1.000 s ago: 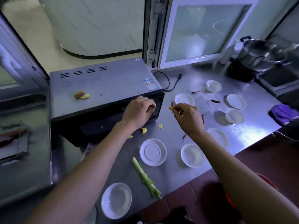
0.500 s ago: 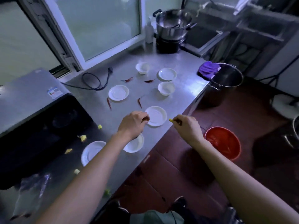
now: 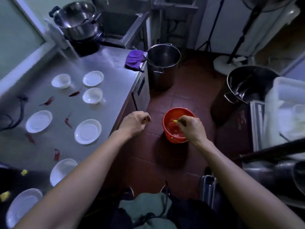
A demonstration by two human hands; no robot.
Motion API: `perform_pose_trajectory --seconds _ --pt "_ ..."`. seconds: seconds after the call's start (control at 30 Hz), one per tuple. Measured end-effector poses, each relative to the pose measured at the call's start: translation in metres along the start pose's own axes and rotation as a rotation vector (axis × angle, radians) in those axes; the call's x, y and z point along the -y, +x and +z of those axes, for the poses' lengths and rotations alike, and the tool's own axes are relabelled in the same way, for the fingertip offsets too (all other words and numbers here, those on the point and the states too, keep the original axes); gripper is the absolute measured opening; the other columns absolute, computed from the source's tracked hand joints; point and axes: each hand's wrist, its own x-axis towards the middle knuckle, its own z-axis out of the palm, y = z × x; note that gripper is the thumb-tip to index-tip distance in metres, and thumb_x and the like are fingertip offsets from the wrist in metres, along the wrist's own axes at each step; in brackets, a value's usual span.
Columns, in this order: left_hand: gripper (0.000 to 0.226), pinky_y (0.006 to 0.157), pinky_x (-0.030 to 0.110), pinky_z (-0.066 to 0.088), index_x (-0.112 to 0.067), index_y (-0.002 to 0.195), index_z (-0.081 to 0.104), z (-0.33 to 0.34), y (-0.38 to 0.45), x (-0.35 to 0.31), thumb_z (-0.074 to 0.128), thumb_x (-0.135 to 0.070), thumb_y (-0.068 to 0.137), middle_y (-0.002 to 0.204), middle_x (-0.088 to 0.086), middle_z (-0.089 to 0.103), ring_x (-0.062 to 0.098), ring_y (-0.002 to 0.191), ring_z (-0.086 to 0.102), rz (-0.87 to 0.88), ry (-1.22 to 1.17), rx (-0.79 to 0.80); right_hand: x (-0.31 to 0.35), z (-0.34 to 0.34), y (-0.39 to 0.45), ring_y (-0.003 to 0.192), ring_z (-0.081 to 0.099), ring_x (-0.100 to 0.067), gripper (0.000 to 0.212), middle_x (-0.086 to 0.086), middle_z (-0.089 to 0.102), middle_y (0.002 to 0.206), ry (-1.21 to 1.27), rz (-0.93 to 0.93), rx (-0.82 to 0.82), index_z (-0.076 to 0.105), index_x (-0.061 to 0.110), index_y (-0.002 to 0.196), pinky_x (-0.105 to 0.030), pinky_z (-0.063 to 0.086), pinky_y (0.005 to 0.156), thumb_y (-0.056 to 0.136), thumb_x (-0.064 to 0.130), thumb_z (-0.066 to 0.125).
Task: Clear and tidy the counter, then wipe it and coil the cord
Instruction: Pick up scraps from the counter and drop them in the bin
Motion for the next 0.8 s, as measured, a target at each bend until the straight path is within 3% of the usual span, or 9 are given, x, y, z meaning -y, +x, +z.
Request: perform_pose_trajectory --seconds 0.37,0.5,0.8 --pt "0.006 0.080 0.035 0.054 -0.030 0.094 0.071 0.067 0.128 -0.043 0.070 -0.028 0.089 0.094 -0.011 0.069 0.014 0.089 0.065 0.117 -0.114 0.191 -0.085 -0.019 0.030 0.088 0.068 -0.025 0.012 -0.001 0.075 0.095 -0.071 0.289 0.027 0.074 0.021 0.093 -0.037 0.055 0.073 0.090 0.027 0.065" --pt "0.008 0.081 0.035 0.055 -0.034 0.092 0.069 0.086 0.184 -0.024 0.070 -0.028 0.086 0.089 -0.016 0.066 0.010 0.086 0.065 0.093 -0.185 0.244 -0.095 -0.006 0.075 0.089 0.068 -0.025 0.011 0.000 0.075 0.093 -0.089 0.345 0.057 0.074 0.020 0.092 -0.039 0.054 0.074 0.089 0.026 0.066" --pt "0.012 0.086 0.039 0.055 -0.035 0.097 0.068 0.130 0.277 0.053 0.069 -0.030 0.086 0.103 -0.013 0.070 0.016 0.096 0.066 -0.051 -0.279 0.381 -0.110 0.052 0.176 0.087 0.068 -0.025 0.011 0.000 0.074 0.092 -0.122 0.505 0.258 0.072 0.023 0.093 -0.039 0.055 0.074 0.089 0.026 0.063"
